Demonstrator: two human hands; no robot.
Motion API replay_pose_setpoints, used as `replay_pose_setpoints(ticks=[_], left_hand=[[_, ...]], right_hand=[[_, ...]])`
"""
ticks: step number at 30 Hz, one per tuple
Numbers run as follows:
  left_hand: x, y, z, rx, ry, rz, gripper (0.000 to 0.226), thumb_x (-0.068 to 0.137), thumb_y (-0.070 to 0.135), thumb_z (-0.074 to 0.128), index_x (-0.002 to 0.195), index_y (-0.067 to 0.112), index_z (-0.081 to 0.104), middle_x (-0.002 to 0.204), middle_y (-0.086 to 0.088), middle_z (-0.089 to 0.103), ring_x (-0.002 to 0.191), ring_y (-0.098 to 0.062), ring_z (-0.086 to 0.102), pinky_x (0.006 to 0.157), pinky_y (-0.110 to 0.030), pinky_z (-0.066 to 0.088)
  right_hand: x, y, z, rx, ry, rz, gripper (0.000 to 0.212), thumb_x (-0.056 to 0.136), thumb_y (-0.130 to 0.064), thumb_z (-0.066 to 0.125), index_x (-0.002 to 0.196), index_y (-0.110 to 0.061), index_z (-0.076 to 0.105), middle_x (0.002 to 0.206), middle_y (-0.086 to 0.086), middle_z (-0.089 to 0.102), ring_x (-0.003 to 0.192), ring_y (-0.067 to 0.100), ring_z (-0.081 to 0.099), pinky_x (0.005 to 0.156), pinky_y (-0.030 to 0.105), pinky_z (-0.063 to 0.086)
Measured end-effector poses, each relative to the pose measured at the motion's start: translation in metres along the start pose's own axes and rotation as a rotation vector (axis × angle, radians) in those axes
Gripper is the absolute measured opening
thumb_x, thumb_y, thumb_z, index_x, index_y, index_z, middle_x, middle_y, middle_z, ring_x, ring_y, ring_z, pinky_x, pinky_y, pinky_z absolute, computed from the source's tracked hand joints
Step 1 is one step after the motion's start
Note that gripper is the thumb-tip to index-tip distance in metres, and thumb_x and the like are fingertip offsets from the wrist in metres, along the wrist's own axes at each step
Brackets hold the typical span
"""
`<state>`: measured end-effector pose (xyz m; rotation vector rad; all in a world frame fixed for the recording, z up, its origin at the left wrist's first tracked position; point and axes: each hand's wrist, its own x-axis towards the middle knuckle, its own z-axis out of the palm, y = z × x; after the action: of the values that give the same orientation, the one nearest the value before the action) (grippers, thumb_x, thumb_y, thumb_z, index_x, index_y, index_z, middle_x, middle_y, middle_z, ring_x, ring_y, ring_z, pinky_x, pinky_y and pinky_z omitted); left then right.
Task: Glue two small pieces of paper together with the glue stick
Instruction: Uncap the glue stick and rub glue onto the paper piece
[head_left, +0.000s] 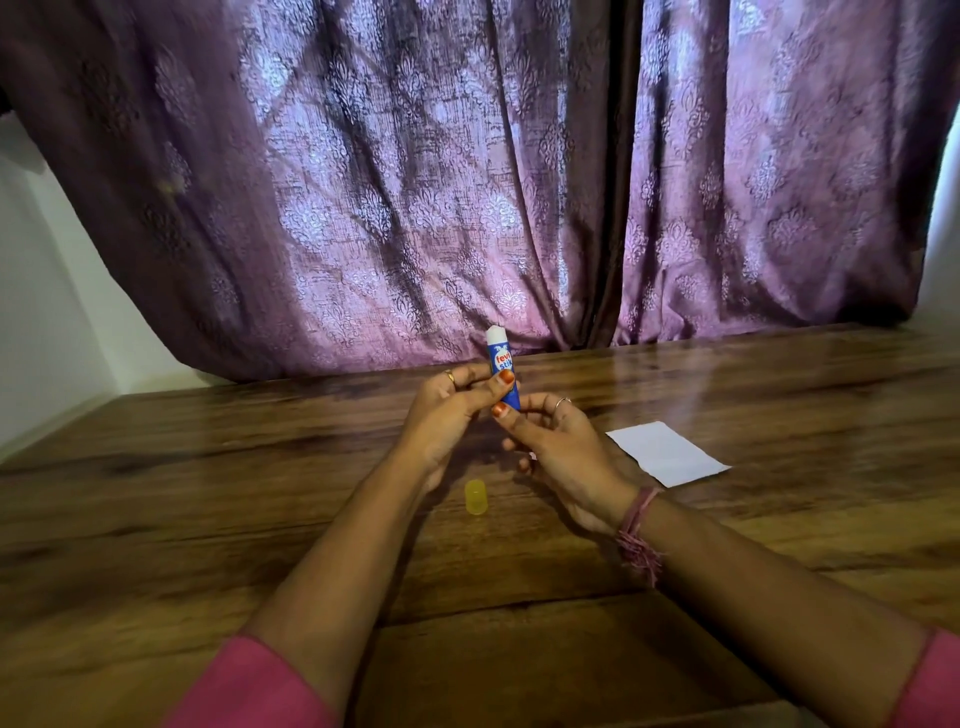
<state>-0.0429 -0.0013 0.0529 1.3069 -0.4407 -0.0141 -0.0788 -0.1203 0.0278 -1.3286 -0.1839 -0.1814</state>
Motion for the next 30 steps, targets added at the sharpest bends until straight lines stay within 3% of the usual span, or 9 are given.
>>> replay_pose_setpoints(ticks=[5,12,14,17,18,21,26,30], left_hand=[[0.0009,0.0002,-0.0013,-0.004,-0.011,-0.012,0.009,0.083,0.007,0.064,0.091,0.009,0.067,0.081,-0.005,0.074,0.068,-0.012,0.067,0.061,-0.023,0.055],[0.0007,-0.0007,-0.0013,-0.059,-0.052,-0.02,0.016,0.076,0.016,0.069,0.089,0.006,0.067,0.078,-0.012,0.067,0.047,-0.013,0.048,0.039,-0.021,0.04],[0.0007,-0.0004,-0.0027,-0.043,-0.034,-0.015,0.019,0.074,0.018,0.07,0.09,0.007,0.067,0.079,-0.01,0.069,0.05,-0.013,0.052,0.044,-0.023,0.045],[0.0029,-0.0002,-0.0068,0.019,-0.001,0.007,0.013,0.077,0.017,0.069,0.089,0.012,0.069,0.084,-0.005,0.074,0.072,-0.012,0.066,0.07,-0.026,0.052],[0.0031,-0.0005,-0.0073,0.027,-0.001,0.009,0.009,0.08,0.014,0.068,0.089,0.013,0.069,0.083,-0.004,0.074,0.074,-0.012,0.067,0.071,-0.026,0.053],[0.0027,-0.0011,-0.007,0.026,-0.005,0.002,0.009,0.083,0.008,0.065,0.09,0.013,0.07,0.083,-0.005,0.074,0.074,-0.013,0.069,0.067,-0.025,0.056],[0.0005,-0.0003,-0.0062,-0.006,-0.006,-0.031,0.009,0.079,0.011,0.07,0.087,0.015,0.072,0.087,-0.01,0.074,0.074,-0.018,0.07,0.061,-0.03,0.057],[0.0009,-0.0006,-0.0063,-0.013,-0.019,-0.036,0.017,0.069,0.021,0.076,0.084,0.016,0.073,0.085,-0.008,0.074,0.071,-0.016,0.07,0.058,-0.027,0.056]], right_hand=[[-0.0003,0.0011,-0.0004,-0.055,-0.018,-0.016,0.007,0.093,-0.02,0.059,0.089,-0.015,0.058,0.061,0.002,0.058,0.051,0.014,0.047,0.045,0.024,0.034],[-0.0006,-0.0002,0.0049,0.132,-0.115,0.111,0.017,0.101,-0.026,0.042,0.096,-0.014,0.054,0.075,-0.005,0.061,0.049,0.002,0.057,0.044,0.02,0.037],[-0.0006,-0.0016,0.0041,0.158,-0.12,0.134,0.016,0.1,-0.026,0.044,0.099,-0.014,0.055,0.074,-0.004,0.061,0.048,0.002,0.057,0.044,0.019,0.038],[0.0001,-0.0021,0.0009,0.114,-0.111,0.123,0.008,0.094,-0.026,0.058,0.094,-0.018,0.059,0.071,-0.004,0.059,0.052,0.004,0.053,0.046,0.018,0.037],[0.0005,-0.0013,-0.0002,0.085,-0.105,0.107,0.007,0.09,-0.026,0.063,0.092,-0.02,0.061,0.069,-0.003,0.059,0.054,0.006,0.051,0.047,0.02,0.036],[0.0012,0.0003,-0.0021,0.04,-0.05,0.05,0.012,0.084,-0.023,0.071,0.09,-0.018,0.062,0.066,-0.004,0.061,0.054,0.007,0.048,0.047,0.021,0.034],[0.0028,0.0017,-0.0027,0.007,-0.038,-0.022,0.005,0.087,-0.018,0.067,0.083,-0.019,0.064,0.053,-0.01,0.061,0.045,0.0,0.052,0.04,0.015,0.036],[0.003,0.004,-0.0036,-0.072,-0.039,-0.035,0.007,0.091,-0.025,0.063,0.087,-0.019,0.064,0.061,-0.003,0.061,0.05,0.008,0.051,0.043,0.022,0.036]])
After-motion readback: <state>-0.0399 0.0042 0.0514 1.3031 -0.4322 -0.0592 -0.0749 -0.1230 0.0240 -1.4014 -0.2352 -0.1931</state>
